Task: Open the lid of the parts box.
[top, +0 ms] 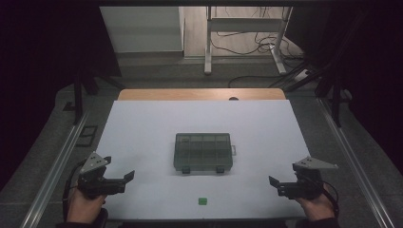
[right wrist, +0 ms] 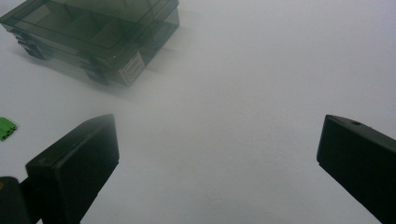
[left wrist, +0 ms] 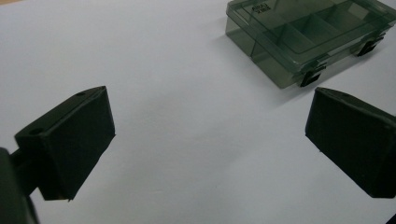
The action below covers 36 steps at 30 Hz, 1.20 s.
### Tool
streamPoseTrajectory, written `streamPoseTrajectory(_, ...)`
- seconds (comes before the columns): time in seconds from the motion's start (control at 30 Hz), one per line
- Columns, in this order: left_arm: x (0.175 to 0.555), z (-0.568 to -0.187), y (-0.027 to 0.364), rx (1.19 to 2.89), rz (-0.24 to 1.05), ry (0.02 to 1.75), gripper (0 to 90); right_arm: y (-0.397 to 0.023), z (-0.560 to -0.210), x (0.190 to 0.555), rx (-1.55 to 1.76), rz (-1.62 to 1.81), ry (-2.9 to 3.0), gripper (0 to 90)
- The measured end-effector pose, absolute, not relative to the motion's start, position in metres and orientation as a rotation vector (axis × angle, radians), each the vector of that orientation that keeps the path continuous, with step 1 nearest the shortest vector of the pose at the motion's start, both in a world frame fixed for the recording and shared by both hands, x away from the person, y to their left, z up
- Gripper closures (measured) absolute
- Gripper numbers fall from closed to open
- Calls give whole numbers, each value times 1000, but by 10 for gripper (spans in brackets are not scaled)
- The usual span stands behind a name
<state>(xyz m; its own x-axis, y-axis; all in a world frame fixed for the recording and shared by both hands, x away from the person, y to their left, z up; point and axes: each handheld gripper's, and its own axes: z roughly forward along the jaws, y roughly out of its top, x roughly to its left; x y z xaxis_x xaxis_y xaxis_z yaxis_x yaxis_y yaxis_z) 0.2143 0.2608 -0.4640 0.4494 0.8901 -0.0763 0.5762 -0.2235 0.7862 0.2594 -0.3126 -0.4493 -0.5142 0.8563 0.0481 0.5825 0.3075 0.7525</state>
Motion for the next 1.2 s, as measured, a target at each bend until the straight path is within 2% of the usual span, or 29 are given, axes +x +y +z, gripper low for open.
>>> streamPoseTrajectory(0.93,216,-465,268,1885,426,1233,30,-309,-451,261,1254,1066,2234,0)
streamPoseTrajectory(1.2,219,-465,265,1919,412,1246,28,-306,-451,262,1230,1054,2240,0)
